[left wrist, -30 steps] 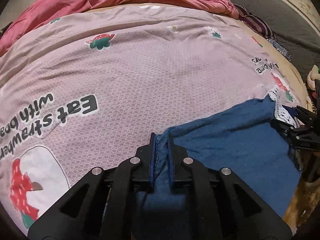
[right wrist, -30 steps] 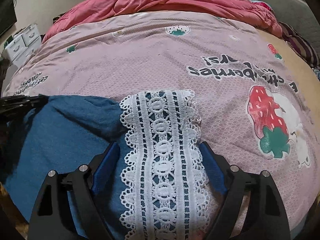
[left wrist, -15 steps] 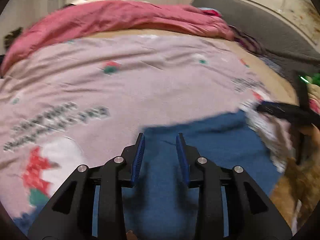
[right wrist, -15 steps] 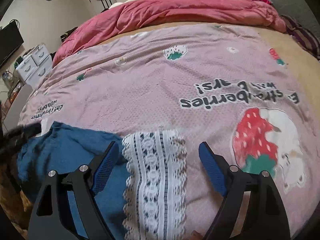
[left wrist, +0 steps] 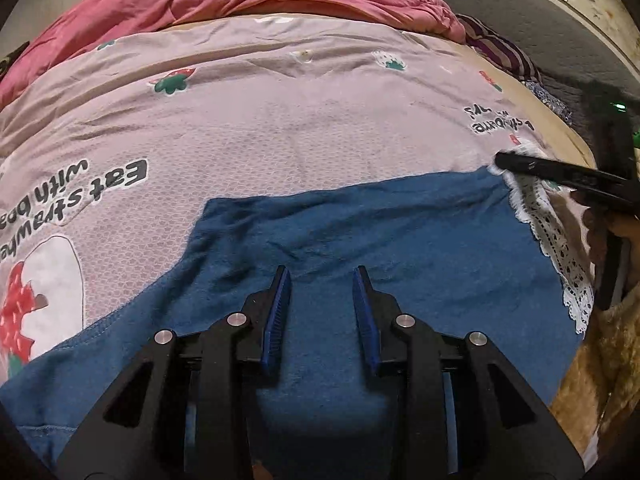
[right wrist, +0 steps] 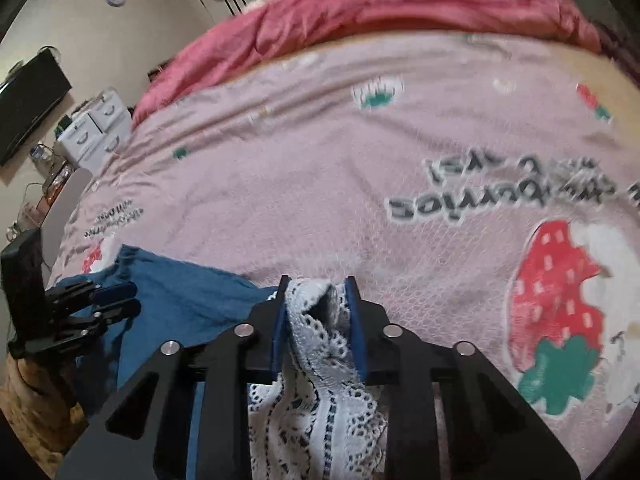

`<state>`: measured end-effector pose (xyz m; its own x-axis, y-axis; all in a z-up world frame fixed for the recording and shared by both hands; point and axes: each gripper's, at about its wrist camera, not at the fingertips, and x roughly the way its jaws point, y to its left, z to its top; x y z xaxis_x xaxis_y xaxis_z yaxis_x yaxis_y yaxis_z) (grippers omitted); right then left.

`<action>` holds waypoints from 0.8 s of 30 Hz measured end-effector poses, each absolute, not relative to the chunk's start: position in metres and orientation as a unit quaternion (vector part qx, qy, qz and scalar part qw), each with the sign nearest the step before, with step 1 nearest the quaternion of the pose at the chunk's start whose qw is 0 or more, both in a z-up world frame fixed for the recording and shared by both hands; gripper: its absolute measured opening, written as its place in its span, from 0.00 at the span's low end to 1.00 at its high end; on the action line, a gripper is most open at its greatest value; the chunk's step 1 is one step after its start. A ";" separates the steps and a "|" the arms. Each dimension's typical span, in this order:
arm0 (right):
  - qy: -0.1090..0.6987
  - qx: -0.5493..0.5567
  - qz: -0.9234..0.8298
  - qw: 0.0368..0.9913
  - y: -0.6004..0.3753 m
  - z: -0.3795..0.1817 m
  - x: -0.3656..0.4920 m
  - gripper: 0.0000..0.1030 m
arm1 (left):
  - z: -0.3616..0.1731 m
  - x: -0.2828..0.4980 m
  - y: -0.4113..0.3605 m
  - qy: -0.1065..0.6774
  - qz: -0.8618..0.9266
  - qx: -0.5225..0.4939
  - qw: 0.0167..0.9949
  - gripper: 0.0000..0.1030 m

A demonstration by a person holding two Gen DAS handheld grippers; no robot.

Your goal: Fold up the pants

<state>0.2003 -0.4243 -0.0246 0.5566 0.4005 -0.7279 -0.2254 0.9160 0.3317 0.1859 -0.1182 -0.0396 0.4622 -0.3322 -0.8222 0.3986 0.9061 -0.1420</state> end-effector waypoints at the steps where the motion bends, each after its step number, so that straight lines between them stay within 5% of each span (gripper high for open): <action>1: 0.421 0.099 0.179 0.884 -0.425 -0.019 0.198 0.22 | -0.039 0.186 -0.118 0.473 -0.214 0.034 0.854 0.24; 10: 0.454 0.033 0.130 0.881 -0.412 -0.042 0.219 0.26 | -0.043 0.188 -0.123 0.475 -0.213 0.038 0.853 0.24; 17: 0.431 0.046 0.089 0.897 -0.426 -0.024 0.199 0.66 | -0.045 0.187 -0.123 0.468 -0.228 0.047 0.853 0.28; 24: 0.388 0.048 0.070 0.918 -0.427 0.007 0.118 0.70 | -0.021 0.161 -0.106 0.446 -0.228 0.032 0.865 0.38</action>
<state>0.1176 -0.4274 0.0075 0.6888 0.1659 -0.7057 -0.0919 0.9856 0.1420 0.1608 -0.1056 -0.0214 0.4989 -0.3657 -0.7858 0.4223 0.8943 -0.1481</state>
